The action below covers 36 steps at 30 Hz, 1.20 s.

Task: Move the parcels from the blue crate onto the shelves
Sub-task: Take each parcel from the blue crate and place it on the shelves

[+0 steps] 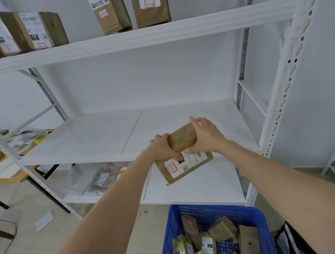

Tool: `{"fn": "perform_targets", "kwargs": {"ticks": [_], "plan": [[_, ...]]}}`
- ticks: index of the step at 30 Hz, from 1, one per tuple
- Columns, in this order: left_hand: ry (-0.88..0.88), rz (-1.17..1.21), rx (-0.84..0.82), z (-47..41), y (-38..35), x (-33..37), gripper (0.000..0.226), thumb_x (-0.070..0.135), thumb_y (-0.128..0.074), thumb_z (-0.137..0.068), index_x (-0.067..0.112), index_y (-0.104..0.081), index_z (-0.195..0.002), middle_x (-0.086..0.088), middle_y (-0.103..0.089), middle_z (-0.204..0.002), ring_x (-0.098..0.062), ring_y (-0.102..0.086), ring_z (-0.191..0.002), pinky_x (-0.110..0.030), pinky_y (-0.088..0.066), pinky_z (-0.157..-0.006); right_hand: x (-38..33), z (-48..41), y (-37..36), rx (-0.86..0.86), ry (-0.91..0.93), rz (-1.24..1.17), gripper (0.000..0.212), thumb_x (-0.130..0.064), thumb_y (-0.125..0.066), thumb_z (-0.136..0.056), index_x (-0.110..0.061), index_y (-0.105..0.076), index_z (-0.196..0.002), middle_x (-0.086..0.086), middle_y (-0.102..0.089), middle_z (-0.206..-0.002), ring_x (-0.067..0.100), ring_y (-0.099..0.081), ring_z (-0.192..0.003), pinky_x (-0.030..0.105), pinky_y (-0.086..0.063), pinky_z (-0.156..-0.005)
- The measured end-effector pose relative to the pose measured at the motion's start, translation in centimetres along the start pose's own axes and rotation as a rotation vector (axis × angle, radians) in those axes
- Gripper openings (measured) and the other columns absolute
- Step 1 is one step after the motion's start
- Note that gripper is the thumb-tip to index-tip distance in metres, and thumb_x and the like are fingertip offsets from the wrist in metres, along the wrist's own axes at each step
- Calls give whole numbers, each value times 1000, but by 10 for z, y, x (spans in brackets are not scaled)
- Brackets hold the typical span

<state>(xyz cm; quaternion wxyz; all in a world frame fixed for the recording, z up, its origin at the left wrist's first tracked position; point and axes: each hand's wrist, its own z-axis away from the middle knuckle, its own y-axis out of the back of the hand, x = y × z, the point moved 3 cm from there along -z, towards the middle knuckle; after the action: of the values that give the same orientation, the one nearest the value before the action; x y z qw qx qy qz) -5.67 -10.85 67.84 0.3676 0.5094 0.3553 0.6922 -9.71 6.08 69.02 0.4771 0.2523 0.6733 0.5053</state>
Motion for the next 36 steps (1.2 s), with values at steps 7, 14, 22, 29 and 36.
{"fn": "perform_targets", "kwargs": {"ticks": [7,14,22,29,36], "plan": [[129,827,-2,2,11,-16,59,53,-69,-76,19,-54,-122,0,-70,-106,-21,-66,-98,-49,-49,-92,7,1,-19,-105,-378,-1168,56,-33,-70,-86,-4,-52,-131,9,-67,-114,26,-66,-99,37,-56,-81],[83,808,36,8,36,-21,64,60,-67,-76,24,-52,-127,3,-69,-109,-21,-61,-105,-50,-38,-98,-18,-5,-4,-19,-270,-1165,32,-30,-69,-87,-11,-63,-112,3,-72,-98,17,-70,-83,29,-56,-68],[-110,917,114,11,89,0,66,44,-72,-79,18,-49,-135,-1,-71,-108,-19,-68,-98,-39,-54,-91,-44,-7,43,121,-211,-1175,30,-29,-72,-83,-12,-62,-107,1,-72,-95,17,-70,-84,29,-57,-69],[-285,931,221,32,137,34,50,35,-69,-84,17,-56,-129,3,-73,-98,-10,-70,-84,-23,-56,-71,-63,-3,101,302,-134,-1154,36,-32,-75,-80,-14,-60,-107,0,-72,-95,16,-69,-84,28,-56,-70],[-435,932,346,52,192,81,46,37,-68,-85,18,-60,-126,-1,-73,-100,-11,-70,-83,-26,-57,-73,-75,-3,171,528,0,-1104,41,-38,-76,-76,-15,-61,-106,1,-71,-98,16,-70,-86,32,-56,-72]]}}
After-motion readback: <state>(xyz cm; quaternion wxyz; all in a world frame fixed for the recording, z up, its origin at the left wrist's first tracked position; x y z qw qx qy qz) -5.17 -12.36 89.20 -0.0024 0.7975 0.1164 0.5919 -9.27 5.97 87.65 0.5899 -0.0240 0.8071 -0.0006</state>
